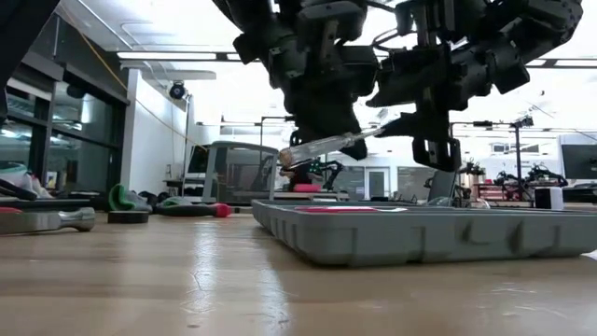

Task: Prefit tool cases
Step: Remove the screwdriver from the gray prefit tool case

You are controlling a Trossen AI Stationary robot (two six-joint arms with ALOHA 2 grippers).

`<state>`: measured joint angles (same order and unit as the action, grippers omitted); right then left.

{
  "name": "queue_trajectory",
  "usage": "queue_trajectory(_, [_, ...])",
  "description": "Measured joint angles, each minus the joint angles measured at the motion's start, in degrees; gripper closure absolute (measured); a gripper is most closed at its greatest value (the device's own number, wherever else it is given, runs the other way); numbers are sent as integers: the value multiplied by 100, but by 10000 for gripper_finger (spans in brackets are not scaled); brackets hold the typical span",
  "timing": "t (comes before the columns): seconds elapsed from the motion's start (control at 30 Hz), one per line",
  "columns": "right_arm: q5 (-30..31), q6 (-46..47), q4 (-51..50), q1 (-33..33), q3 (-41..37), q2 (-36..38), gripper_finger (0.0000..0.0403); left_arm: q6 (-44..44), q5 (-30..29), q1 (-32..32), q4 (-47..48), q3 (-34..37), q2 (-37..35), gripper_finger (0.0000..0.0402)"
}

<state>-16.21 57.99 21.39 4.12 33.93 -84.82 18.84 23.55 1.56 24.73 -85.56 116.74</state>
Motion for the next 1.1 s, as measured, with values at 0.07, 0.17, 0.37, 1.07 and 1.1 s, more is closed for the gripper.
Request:
queue_trajectory(0.07, [24,5,159,-36,0,0,279,-36,12,-79,351,-11,-58,390])
queue_trajectory(0.17, [107,25,321,-165,0,7,279,-232,-325,-211,1312,-13,-265,390])
queue_trajectory(0.37, [134,-46,327,-696,-2,7,279,-734,-1493,-448,2299,-7,-952,390])
queue_trajectory(1.07, [-31,368,928,-1825,-13,7,279,-859,-1224,-1018,373,-4,-211,390])
queue_trajectory(1.1, [-21,364,827,-1786,-11,7,279,-833,-1193,-1075,377,-4,-180,390])
